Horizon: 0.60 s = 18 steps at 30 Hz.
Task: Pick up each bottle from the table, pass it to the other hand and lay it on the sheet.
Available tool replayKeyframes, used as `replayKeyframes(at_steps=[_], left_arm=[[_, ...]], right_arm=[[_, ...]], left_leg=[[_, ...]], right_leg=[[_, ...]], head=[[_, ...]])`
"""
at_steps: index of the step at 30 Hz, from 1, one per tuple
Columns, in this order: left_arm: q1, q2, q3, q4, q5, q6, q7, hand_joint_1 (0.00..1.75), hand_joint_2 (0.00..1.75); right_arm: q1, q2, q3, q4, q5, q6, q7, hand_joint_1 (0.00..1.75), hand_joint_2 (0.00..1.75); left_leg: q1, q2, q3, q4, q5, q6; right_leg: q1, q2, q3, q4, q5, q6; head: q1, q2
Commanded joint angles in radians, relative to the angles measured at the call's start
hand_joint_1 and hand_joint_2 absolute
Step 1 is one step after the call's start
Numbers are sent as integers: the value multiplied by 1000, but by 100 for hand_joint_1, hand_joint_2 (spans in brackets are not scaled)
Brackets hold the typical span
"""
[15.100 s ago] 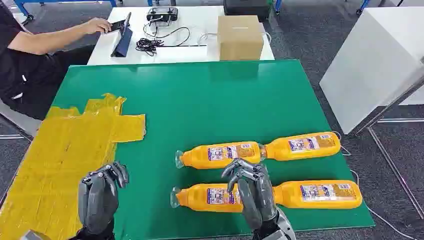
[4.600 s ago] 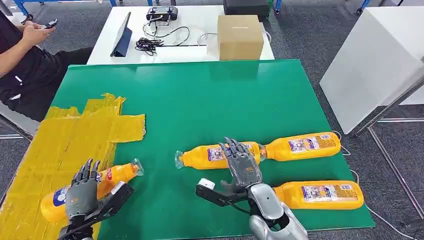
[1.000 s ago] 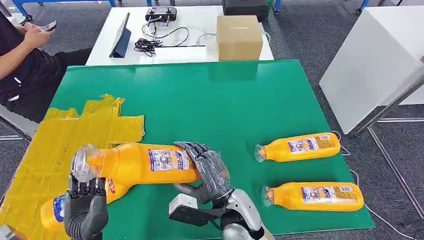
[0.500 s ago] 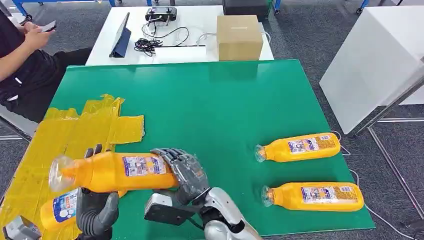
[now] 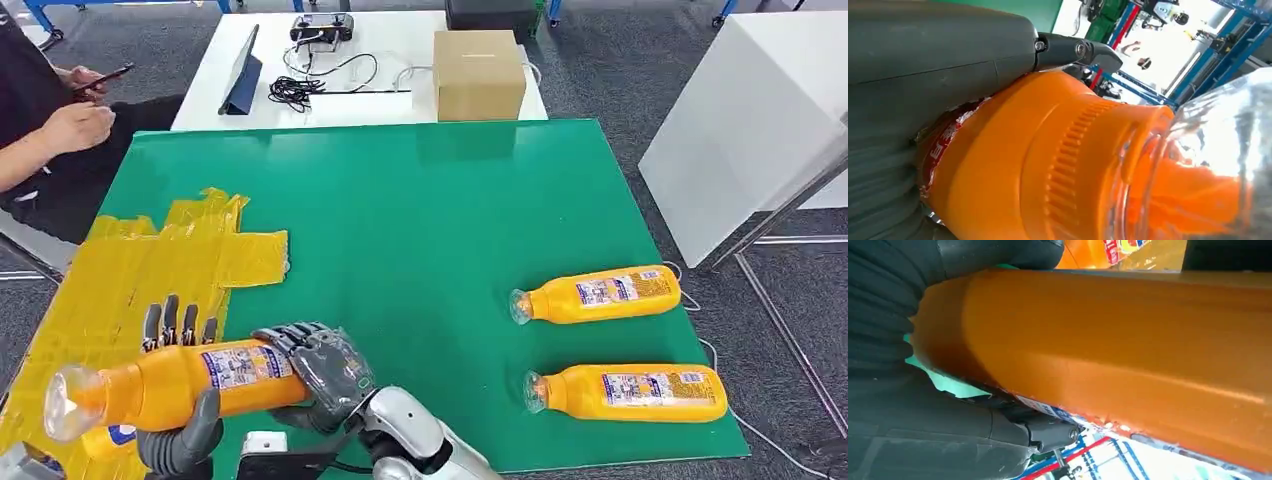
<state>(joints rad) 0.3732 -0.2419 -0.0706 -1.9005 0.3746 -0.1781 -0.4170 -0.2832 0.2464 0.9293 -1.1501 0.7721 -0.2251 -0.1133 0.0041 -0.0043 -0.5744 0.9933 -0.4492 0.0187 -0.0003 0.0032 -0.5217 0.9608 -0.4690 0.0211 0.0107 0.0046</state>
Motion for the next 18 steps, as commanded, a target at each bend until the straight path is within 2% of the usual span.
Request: replayKeyframes(at_steps=[1,3,4,5,9,14,18], left_arm=[[-45,11,5,44,0,2,6,0,175],[-48,5,15,40,-3,1,5,0,175],[-48,5,17,39,-2,-1,6,168,175],[-43,1,22,39,-1,-2,1,175,175],[-31,-5,32,35,-5,-5,-7,175,175],[-26,-11,38,32,-4,-16,-15,175,175],[-29,-14,40,36,-2,-19,-18,175,175]], right_arm=[[-19,-16,101,94,14,7,-12,175,175],[-19,-18,109,90,8,15,-8,171,175],[-17,-21,109,90,3,9,-3,173,175],[-17,-23,106,99,0,2,-2,171,175],[-3,-49,87,96,-13,-25,-1,162,175],[0,-62,84,95,-21,-37,-3,168,175],[1,-62,80,94,-21,-39,5,164,175]], left_leg=[[0,-2,4,-2,0,0],[1,-2,4,-2,0,-1],[0,-1,3,-2,0,0],[0,-1,2,-2,1,0],[0,-2,4,-2,0,0],[0,-2,3,-2,0,0],[1,-3,5,-2,0,0]], right_leg=[[0,-2,4,-3,0,0],[0,-2,5,-3,0,0],[0,-2,4,-2,0,0],[0,-2,2,-2,0,0],[0,-2,5,-3,0,0],[0,-2,4,-3,0,1],[1,-3,6,-4,0,1]], head=[[0,0],[0,0],[0,0],[0,0],[0,0],[0,0],[0,0]])
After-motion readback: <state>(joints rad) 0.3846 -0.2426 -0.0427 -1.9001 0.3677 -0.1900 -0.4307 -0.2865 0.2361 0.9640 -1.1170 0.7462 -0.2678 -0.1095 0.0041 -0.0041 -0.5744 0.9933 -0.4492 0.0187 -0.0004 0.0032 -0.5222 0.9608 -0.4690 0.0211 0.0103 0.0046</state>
